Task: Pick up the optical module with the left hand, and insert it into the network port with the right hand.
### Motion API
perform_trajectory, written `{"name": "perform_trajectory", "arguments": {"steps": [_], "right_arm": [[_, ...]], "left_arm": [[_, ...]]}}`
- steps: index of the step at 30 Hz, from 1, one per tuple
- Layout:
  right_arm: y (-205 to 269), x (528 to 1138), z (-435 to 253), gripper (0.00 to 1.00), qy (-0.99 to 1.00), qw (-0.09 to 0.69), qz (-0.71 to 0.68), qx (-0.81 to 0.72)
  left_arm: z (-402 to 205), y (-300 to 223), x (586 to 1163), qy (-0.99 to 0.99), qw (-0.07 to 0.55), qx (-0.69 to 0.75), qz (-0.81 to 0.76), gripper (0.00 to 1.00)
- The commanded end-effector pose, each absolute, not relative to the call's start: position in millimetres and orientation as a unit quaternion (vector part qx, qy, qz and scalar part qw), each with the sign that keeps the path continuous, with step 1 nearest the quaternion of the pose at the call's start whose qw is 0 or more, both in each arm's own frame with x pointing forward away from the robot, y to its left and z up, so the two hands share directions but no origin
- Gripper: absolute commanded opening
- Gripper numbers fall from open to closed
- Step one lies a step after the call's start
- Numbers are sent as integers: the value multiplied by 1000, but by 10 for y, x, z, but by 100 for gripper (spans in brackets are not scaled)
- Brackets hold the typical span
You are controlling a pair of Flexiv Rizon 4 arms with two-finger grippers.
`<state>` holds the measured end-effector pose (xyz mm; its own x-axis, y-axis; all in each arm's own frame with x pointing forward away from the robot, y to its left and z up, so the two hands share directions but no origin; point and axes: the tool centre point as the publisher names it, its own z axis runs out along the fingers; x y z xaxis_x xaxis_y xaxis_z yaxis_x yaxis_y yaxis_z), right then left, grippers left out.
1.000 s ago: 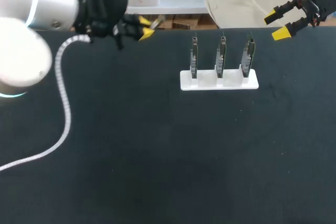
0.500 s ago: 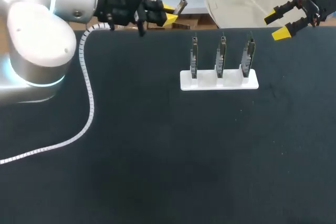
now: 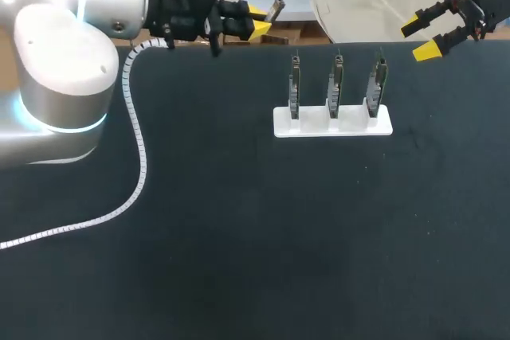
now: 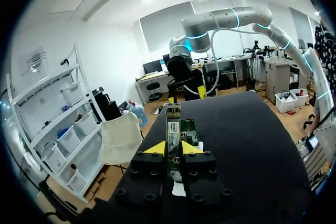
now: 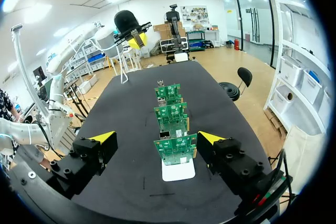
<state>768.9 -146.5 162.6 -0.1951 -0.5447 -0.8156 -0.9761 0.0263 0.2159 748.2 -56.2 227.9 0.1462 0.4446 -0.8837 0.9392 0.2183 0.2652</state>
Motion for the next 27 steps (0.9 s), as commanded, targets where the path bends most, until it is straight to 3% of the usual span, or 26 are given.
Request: {"name": "perform_trajectory", "arguments": {"steps": [1, 27], "right_arm": [[-1463, 7667, 1626, 100, 664, 273, 396, -573], [-1463, 7667, 1626, 100, 664, 273, 396, -573]], "left_arm": [[2263, -557, 7485, 602, 498, 572, -251, 0], [2621, -1767, 8060, 455, 536, 607, -370, 0]]}}
